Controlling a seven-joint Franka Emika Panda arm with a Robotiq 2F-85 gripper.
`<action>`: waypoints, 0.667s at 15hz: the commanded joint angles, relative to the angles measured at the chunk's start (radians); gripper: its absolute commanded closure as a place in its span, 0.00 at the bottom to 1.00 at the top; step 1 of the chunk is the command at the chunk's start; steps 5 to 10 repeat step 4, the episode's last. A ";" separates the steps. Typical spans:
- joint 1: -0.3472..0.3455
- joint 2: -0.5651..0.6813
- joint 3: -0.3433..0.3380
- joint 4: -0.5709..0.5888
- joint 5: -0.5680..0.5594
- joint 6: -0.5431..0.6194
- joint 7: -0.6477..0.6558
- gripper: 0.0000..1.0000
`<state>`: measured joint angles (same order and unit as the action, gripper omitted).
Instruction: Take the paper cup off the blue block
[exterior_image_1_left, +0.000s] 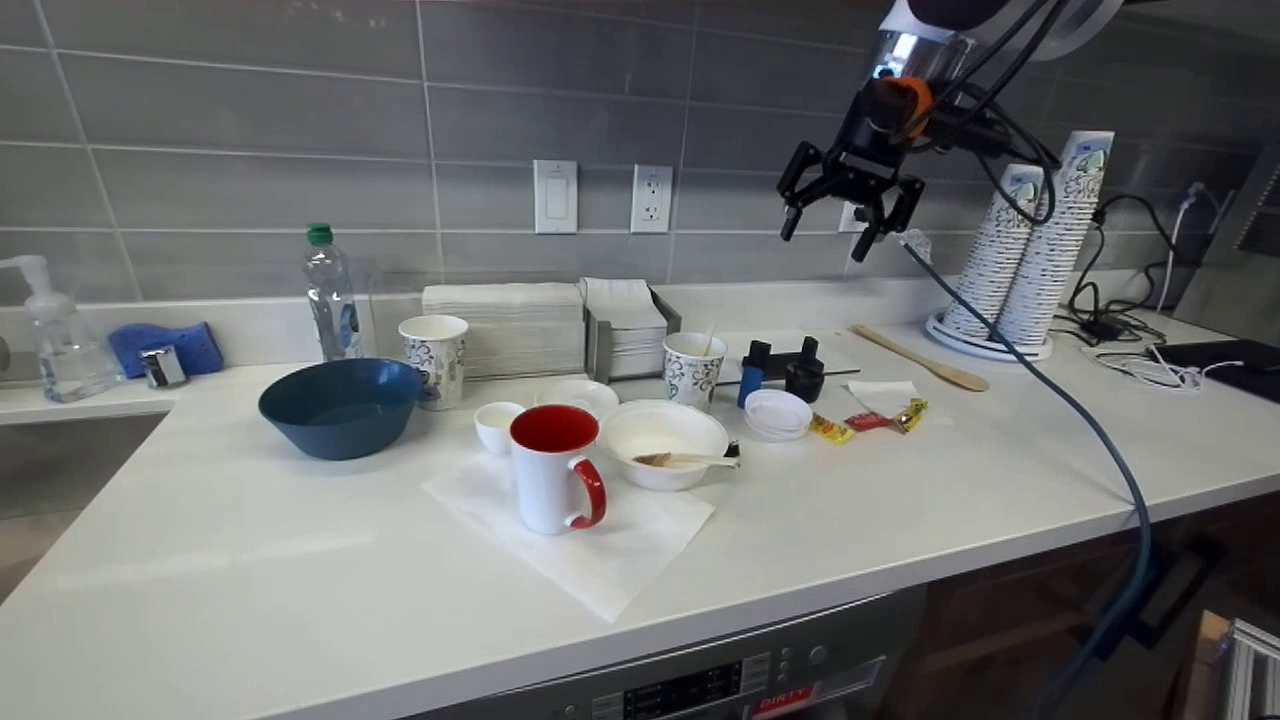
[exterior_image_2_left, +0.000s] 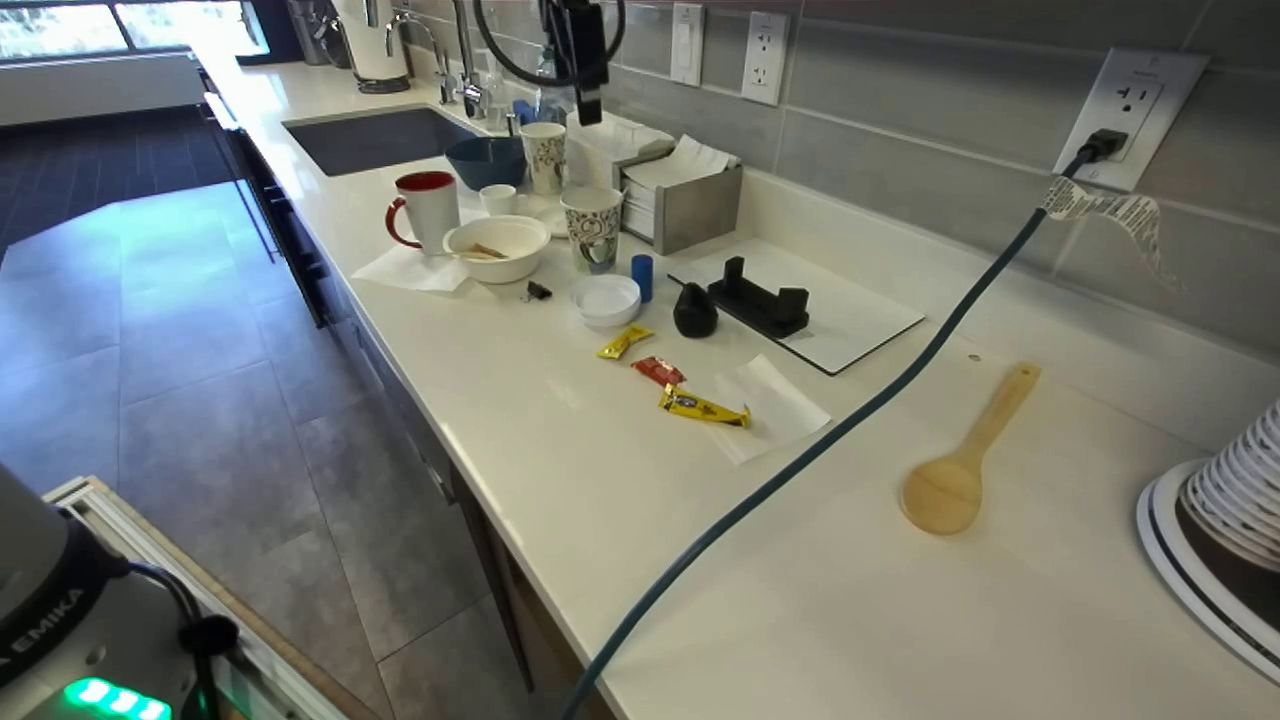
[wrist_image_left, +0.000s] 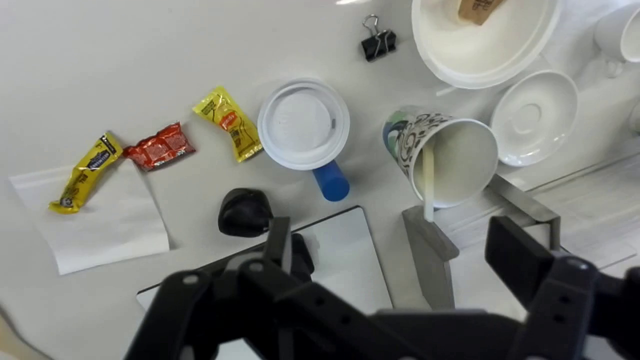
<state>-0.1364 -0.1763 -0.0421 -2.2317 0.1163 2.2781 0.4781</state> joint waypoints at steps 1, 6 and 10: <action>0.007 -0.018 0.005 -0.002 -0.014 -0.001 0.026 0.00; 0.008 -0.033 0.013 -0.017 -0.022 0.007 0.044 0.00; 0.008 -0.033 0.013 -0.017 -0.022 0.007 0.044 0.00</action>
